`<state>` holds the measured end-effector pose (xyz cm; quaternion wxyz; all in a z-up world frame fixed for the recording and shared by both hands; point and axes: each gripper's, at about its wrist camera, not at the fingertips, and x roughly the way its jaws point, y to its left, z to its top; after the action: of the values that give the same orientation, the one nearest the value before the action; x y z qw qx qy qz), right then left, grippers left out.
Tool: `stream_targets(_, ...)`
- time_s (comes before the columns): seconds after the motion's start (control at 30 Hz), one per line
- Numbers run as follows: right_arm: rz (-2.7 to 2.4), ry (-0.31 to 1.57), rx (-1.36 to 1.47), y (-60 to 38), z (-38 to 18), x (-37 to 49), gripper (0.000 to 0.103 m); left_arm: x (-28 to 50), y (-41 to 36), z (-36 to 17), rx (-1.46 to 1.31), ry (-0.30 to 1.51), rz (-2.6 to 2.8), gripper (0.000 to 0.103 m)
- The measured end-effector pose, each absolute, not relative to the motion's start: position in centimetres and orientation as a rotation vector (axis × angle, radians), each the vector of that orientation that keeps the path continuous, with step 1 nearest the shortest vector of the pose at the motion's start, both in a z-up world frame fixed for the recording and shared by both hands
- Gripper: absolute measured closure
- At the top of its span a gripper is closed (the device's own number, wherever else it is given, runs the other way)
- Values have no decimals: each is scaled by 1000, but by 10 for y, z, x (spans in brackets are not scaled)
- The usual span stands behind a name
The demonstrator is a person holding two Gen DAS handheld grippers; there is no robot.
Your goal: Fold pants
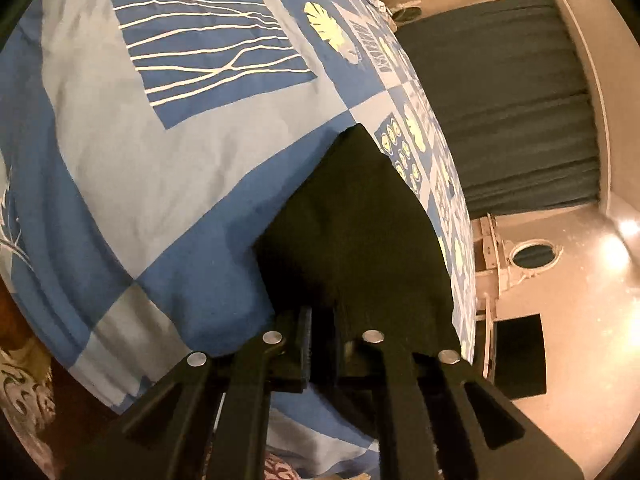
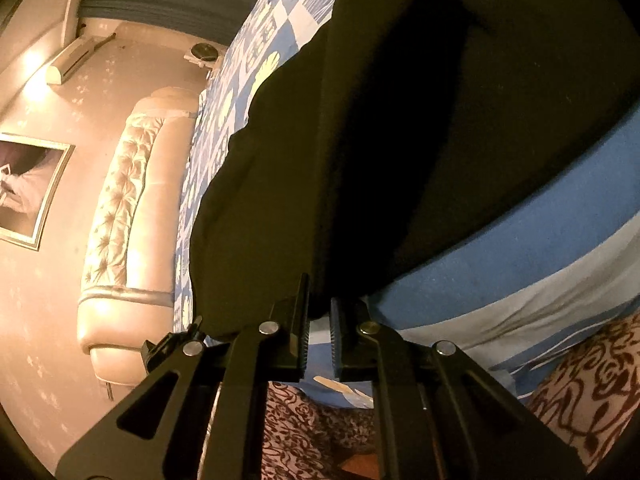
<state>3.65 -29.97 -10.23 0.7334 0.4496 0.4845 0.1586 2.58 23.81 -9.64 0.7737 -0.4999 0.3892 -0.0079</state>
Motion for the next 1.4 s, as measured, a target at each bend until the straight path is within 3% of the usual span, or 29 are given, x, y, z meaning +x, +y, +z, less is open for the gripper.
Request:
stream_targets(0.07,343,1071,987,-303,-98,37,84,25,237,-90,-1062,852,-17,85)
stream_targets(0.13,330,1064,947,-306,-87,36,70,22,234,-79,-1019,861,-4,60)
stream_targets(0.17,311,1052,914,-312,-78,37,59,19,232,-73,-999,862,-6,40)
stream_targets(0.2,295,1032,885,-317,-67,38,54,16,229,-66,-966,855,2,28)
stream_targets(0.3,241,953,797,-346,-34,54,41,20,215,-49,-864,864,13,21)
stream_targets(0.4,165,918,720,-382,-4,94,30,37,198,-41,-802,891,-13,20)
stream_targets(0.63,-80,1006,284,-406,5,224,27,86,147,-40,-796,937,-105,20)
stream_targets(0.9,-323,828,866,-584,-31,210,27,100,117,-55,-731,957,-152,20)
stream_targets(1.0,-278,816,1012,-612,-61,200,34,98,115,-57,-709,942,-162,17)
stream_targets(1.17,-178,781,1111,-613,-97,200,34,97,115,-62,-721,920,-168,17)
stream_targets(1.4,-153,706,972,-648,-71,158,34,96,116,-64,-743,910,-164,16)
